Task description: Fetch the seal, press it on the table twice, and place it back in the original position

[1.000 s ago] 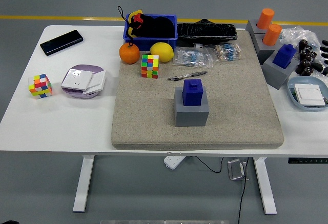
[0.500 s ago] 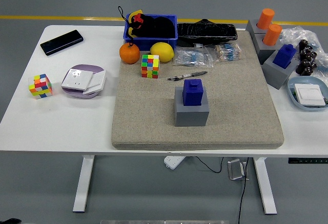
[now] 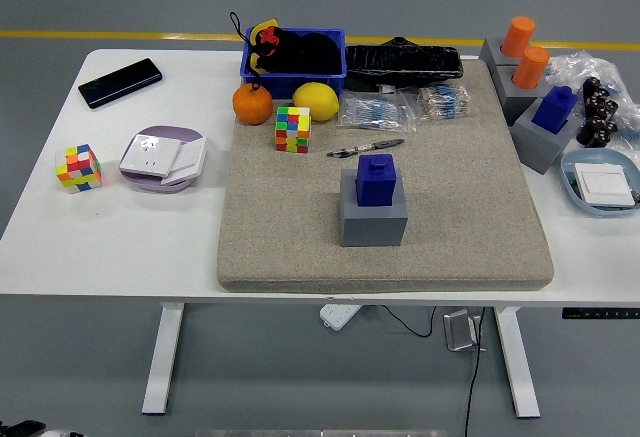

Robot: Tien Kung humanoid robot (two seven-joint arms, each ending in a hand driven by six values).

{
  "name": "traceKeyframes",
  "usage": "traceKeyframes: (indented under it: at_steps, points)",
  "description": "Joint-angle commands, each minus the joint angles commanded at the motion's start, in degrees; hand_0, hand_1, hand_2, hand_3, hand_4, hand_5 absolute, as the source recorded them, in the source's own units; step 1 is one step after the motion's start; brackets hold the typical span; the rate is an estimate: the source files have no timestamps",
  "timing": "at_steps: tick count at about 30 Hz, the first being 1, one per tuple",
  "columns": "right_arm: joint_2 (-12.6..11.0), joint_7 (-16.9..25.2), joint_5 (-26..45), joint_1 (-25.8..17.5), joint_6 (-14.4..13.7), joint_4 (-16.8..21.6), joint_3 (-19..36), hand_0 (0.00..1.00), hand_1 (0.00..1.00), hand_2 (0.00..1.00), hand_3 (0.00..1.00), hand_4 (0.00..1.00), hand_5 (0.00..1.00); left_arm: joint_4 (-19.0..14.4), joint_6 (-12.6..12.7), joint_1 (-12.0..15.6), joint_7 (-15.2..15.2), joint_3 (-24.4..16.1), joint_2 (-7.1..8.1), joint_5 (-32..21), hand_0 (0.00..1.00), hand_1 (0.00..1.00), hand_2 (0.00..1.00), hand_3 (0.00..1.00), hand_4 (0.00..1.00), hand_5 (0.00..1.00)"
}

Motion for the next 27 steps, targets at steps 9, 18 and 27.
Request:
traceKeyframes:
  at_steps: [9, 18, 27]
  points:
    - [0.23, -0.26, -0.21, -0.15, -0.14, 0.05, 0.47, 0.89, 0.837, 0.833, 0.812, 0.998, 0.642, -0.02, 0.07, -0.27, 0.05, 0.54, 0.01, -0.43, 0.724, 0.694, 0.683, 0.752, 0.701, 0.256]
    - [0.33, -0.36, -0.33, -0.31, -0.36, 0.13, 0.95, 0.886, 0.833, 0.827, 0.805, 0.998, 0.638, -0.05, 0.18, -0.55, 0.1, 0.7, 0.0, -0.56, 0.724, 0.694, 0.683, 0.752, 0.7, 0.257]
    - [0.32, -0.43, -0.33, -0.39, -0.37, 0.24, 1.28, 0.881, 0.819, 0.817, 0.802, 0.998, 0.642, 0.06, 0.26, -0.56, 0.15, 1.22, 0.08, -1.06, 0.723, 0.694, 0.683, 0.752, 0.693, 0.262]
